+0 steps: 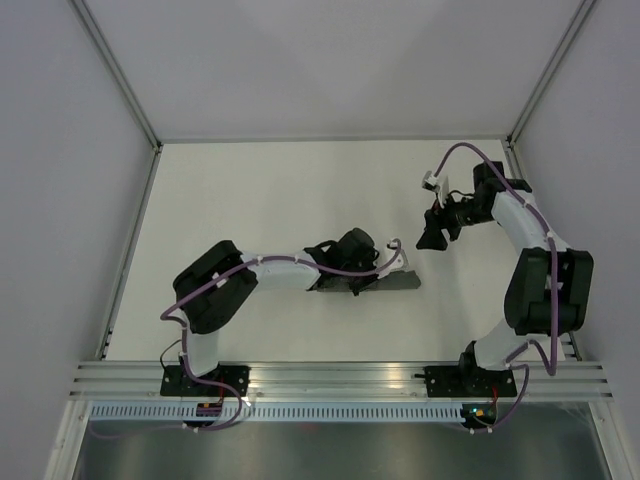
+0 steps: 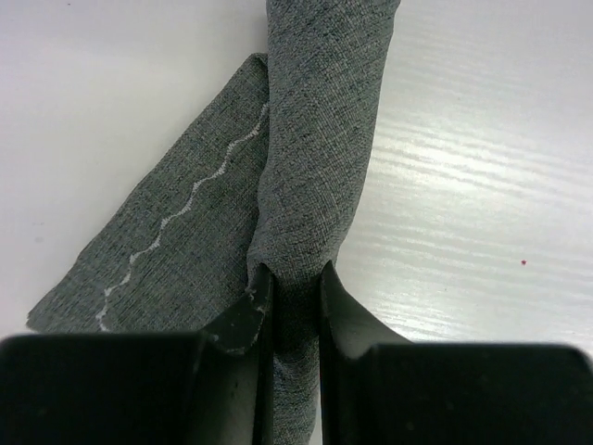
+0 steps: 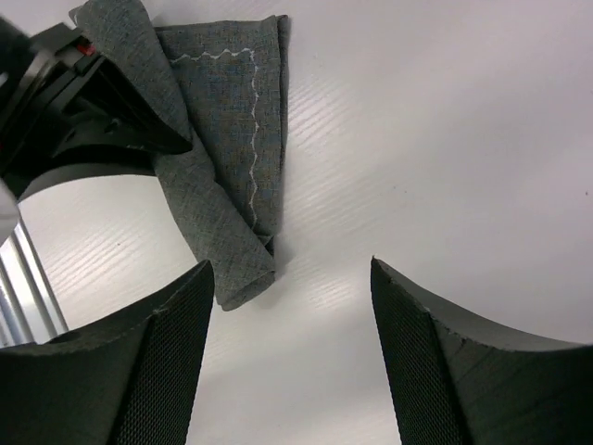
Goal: Fold the napkin, place the utensils inside, and roll it up
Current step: Roll the napkin with the utensil
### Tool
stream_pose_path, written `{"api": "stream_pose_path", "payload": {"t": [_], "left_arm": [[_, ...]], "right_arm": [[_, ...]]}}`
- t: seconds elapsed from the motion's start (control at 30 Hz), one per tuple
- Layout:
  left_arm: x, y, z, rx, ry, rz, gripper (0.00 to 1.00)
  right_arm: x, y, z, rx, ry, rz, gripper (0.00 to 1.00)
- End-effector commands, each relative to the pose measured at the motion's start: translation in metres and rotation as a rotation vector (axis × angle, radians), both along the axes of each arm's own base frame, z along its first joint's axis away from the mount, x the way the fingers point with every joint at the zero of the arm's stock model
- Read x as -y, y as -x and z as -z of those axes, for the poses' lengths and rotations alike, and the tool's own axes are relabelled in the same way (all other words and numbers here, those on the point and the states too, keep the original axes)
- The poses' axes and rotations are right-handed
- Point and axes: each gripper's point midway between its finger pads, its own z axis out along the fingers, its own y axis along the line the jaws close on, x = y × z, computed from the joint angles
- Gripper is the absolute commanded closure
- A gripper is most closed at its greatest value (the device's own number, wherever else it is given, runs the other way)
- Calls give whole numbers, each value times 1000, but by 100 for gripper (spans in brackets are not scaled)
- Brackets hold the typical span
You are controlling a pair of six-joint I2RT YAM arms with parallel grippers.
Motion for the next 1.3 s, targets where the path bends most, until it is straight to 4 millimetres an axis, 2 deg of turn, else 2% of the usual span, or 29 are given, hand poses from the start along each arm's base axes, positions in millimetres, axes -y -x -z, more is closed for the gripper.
{"api": "stream_pose_path", "payload": {"t": [0.0, 0.03, 0.07, 0.1, 0.13, 0.17, 0.2, 0.23, 0.27, 0.3, 0.33, 0.37, 0.4, 0.43, 0.47, 0.5, 0.53, 0.7, 0.8, 0.87, 0.93, 1.0, 1.03, 1.17, 1.2, 1.27], "left_arm": [[-28, 56, 53, -452, -117, 32, 93], [-33, 54, 54, -498, -116, 22, 93], [-27, 57, 54, -554, -100, 43, 92], [-30, 51, 54, -589, -91, 27, 92], [-25, 56, 47, -658, -72, 55, 92], [-26, 55, 52, -697, -77, 52, 91], [-27, 51, 52, -726, -72, 45, 91], [-26, 51, 50, -758, -67, 49, 91], [-21, 51, 42, -797, -48, 67, 90], [-24, 49, 48, -831, -59, 57, 90], [-23, 49, 47, -851, -58, 59, 89], [-16, 46, 41, -868, -36, 77, 89], [-18, 48, 45, -902, -52, 68, 88], [-14, 44, 41, -906, -38, 77, 88], [-14, 45, 42, -918, -43, 75, 88], [-16, 44, 45, -939, -49, 64, 88], [-13, 43, 41, -954, -34, 74, 88], [-14, 38, 41, -999, -26, 54, 86], [-14, 36, 43, -1005, -34, 42, 83], [-15, 35, 43, -1005, -37, 34, 81], [-15, 32, 43, -988, -43, 24, 73], [-14, 27, 39, -966, -39, 12, 65], [-14, 24, 39, -946, -44, 1, 63], [-6, 1, 19, -818, 23, -39, 55], [-5, -9, 4, -770, 55, -55, 51], [-7, -21, -5, -719, 80, -102, 50]], "right_arm": [[-4, 2, -14, 195, -50, -9, 26], [-3, 7, -24, 261, -34, -8, 25], [-3, 21, -9, 252, -26, -10, 24], [-2, 18, -9, 314, -11, -11, 23], [-2, 21, -16, 380, 23, -12, 22], [-3, 33, 1, 363, 42, -7, 21], [-4, 28, 0, 424, 62, -6, 21], [-17, 34, -5, 477, 72, -41, 21], [-14, 42, 13, 467, 120, -31, 20], [-19, 39, 12, 512, 131, -30, 19], [-32, 46, 11, 548, 141, -69, 19], [-31, 52, 25, 543, 188, -67, 18], [-37, 48, 24, 590, 202, -70, 18], [-49, 54, 27, 610, 208, -108, 18], [-51, 59, 37, 609, 227, -119, 18], [-51, 54, 39, 644, 268, -108, 18], [-60, 60, 45, 652, 278, -148, 18], [-72, 70, 72, 664, 351, -215, 18], [-75, 78, 86, 645, 383, -254, 23], [-76, 83, 93, 629, 388, -272, 32], [-77, 85, 96, 612, 393, -284, 46], [-76, 89, 99, 585, 400, -297, 55], [-77, 89, 98, 580, 398, -301, 61], [-76, 96, 102, 542, 405, -340, 68], [-74, 99, 104, 523, 410, -350, 69], [-75, 100, 104, 513, 411, -360, 71]]}}
